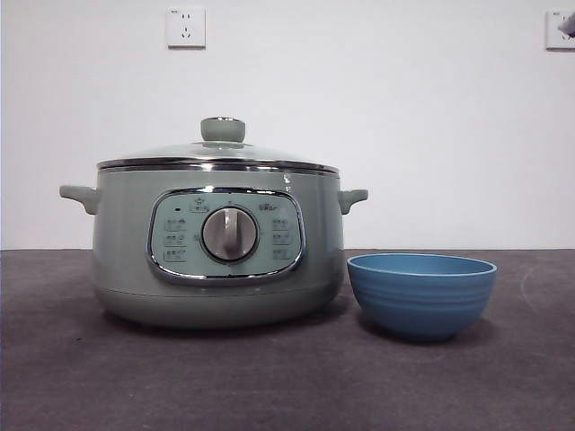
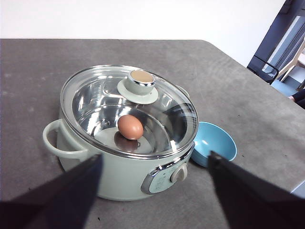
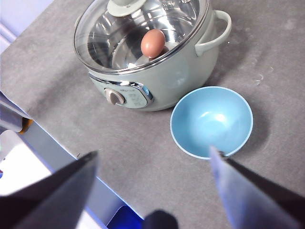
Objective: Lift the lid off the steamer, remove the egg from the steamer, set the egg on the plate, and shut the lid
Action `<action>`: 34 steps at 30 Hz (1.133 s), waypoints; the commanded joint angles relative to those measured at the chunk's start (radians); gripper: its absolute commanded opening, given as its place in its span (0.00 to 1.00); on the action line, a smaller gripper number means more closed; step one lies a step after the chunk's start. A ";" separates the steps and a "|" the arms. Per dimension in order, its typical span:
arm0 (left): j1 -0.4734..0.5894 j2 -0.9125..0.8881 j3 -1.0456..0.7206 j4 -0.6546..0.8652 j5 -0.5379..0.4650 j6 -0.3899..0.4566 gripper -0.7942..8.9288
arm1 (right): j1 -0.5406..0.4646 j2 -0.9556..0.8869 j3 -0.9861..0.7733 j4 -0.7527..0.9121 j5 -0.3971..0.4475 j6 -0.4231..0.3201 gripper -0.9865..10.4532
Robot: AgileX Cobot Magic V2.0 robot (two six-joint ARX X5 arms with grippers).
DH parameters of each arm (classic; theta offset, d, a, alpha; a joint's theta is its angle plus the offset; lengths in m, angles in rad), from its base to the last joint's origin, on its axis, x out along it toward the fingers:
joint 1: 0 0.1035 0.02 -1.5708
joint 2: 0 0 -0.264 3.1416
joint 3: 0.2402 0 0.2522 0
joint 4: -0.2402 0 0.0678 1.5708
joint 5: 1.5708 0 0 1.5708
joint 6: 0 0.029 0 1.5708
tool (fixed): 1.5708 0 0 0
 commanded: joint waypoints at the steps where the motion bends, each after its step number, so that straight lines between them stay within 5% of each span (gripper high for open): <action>1: 0.000 0.000 0.002 0.002 0.004 0.015 0.63 | 0.002 -0.001 0.001 0.003 0.003 -0.008 0.54; 9: -0.010 0.026 0.002 0.059 0.011 0.015 0.63 | 0.002 -0.001 0.001 0.003 0.003 -0.007 0.54; 19: -0.115 0.232 0.006 0.340 0.017 0.010 0.63 | 0.002 -0.001 0.001 0.003 0.003 0.000 0.54; 27: -0.229 0.473 0.014 0.581 -0.082 0.012 0.63 | 0.002 -0.001 0.001 0.003 0.003 0.003 0.54; 34: -0.300 0.693 0.164 0.570 -0.188 0.095 0.63 | 0.002 -0.001 0.001 0.003 0.003 0.003 0.53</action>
